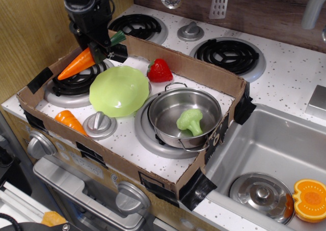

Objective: Take carrot off plate

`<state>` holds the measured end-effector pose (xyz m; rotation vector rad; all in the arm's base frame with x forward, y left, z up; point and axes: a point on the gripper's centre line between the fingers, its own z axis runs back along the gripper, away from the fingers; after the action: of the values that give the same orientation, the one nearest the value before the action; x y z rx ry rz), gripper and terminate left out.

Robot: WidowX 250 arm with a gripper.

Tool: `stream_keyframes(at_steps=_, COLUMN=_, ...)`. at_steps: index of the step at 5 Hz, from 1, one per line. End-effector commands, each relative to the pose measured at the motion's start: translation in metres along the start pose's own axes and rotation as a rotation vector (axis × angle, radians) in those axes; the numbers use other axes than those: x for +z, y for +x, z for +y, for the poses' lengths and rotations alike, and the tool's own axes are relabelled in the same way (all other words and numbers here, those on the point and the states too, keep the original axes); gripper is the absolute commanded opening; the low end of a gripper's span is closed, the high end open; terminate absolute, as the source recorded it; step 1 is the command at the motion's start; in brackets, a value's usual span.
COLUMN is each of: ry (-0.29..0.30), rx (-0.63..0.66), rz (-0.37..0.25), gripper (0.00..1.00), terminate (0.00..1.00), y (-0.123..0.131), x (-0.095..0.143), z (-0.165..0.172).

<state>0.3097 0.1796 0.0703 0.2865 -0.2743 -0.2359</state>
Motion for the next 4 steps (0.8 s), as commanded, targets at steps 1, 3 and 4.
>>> stream_keyframes(at_steps=1, ry=0.054, rx=-0.021, rz=-0.041, gripper=0.0, terminate=0.0, y=-0.009, x=-0.005, z=0.027)
stream_keyframes(at_steps=3, ry=0.016, rx=-0.07, rz=-0.112, gripper=1.0, terminate=0.0, y=-0.018, x=-0.008, z=0.036)
stream_keyframes(at_steps=4, ry=0.009, rx=-0.119, rz=-0.117, gripper=1.0, terminate=0.0, y=-0.013, x=-0.006, z=0.041)
